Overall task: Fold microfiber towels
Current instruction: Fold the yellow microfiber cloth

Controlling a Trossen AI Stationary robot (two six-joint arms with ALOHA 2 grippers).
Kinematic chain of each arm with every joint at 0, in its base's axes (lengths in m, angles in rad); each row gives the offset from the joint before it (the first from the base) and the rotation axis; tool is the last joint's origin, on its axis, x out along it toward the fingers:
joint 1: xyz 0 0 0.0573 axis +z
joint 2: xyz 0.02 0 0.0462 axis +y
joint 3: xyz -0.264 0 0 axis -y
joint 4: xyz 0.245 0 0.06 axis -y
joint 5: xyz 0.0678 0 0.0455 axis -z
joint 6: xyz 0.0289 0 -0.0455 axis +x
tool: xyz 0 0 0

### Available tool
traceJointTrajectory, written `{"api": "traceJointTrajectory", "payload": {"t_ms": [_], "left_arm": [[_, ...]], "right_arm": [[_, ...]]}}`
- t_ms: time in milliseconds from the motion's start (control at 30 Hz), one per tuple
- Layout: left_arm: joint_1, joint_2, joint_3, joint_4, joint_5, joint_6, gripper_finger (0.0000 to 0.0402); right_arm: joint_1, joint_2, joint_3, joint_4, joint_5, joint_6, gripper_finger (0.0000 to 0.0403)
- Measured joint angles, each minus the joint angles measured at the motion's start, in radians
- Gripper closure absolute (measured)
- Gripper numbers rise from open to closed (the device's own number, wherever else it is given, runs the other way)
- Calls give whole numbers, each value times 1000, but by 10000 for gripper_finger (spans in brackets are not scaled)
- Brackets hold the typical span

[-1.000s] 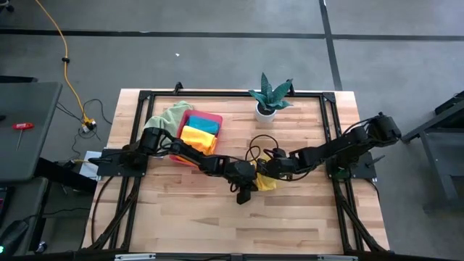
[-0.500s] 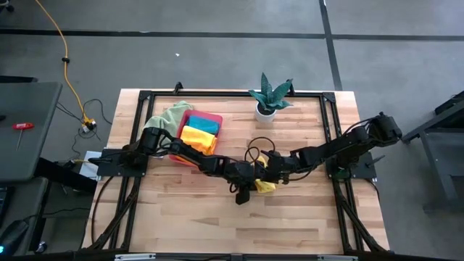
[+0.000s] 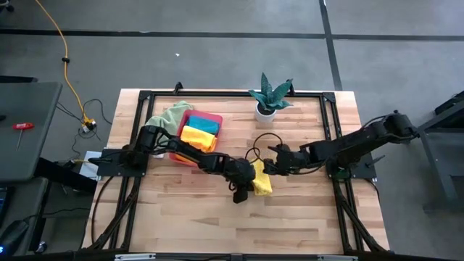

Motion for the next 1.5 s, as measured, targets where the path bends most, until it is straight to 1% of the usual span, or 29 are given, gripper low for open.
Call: {"api": "traceJointTrajectory", "payload": {"t_ms": [133,267,367,433,500,533,600,667,733,800,867,900,933,1000,1067,1133,1167,1267,1300,1333,1500], "left_arm": [[17,-49,0,-102,115,18,401],[28,-123,0,-223,164,80,401],[33,-178,0,-279,165,101,401],[36,-218,0,-268,156,112,401],[38,-255,1,-251,111,115,401],[39,-266,1,-226,69,115,401],[42,-270,1,-162,-19,115,401],[49,-265,0,-114,-66,113,401],[55,-236,5,-44,-78,96,401],[62,-218,-3,-66,-77,64,401],[56,-176,4,-32,-94,30,401],[55,-172,-2,-59,-96,4,401],[51,-159,-3,-47,-98,-20,401],[41,-130,9,5,-136,-68,401],[31,-117,14,-6,-190,-94,401],[20,-81,37,16,-275,-112,401],[20,-80,30,-7,-301,-124,401],[19,-59,37,0,-380,-165,401],[19,-57,36,-35,-400,-185,401],[19,-57,30,-79,-410,-197,401],[20,-49,33,-162,-424,-200,401]], "right_arm": [[0,-30,0,-74,9,-79,237],[0,-10,0,-96,15,-143,287],[0,-3,-1,-106,45,-184,325],[0,-7,-1,-102,68,-223,353],[0,-13,-2,-103,77,-269,385],[0,-16,-2,-110,78,-288,393],[2,-35,-2,-167,81,-326,394],[9,-64,-2,-231,96,-334,392],[25,-112,-2,-333,124,-334,399],[49,-169,-2,-428,158,-324,400],[76,-236,-2,-545,192,-293,399],[89,-264,-2,-591,206,-272,400],[103,-293,-2,-638,219,-244,401],[130,-348,-2,-720,238,-195,401],[144,-389,-2,-742,259,-167,401],[158,-414,-3,-763,280,-146,402],[161,-421,-3,-757,299,-141,402],[162,-428,-3,-756,317,-132,402],[162,-426,-3,-750,321,-132,402],[162,-424,-3,-747,324,-132,402],[165,-415,-3,-744,323,-135,402]]}}
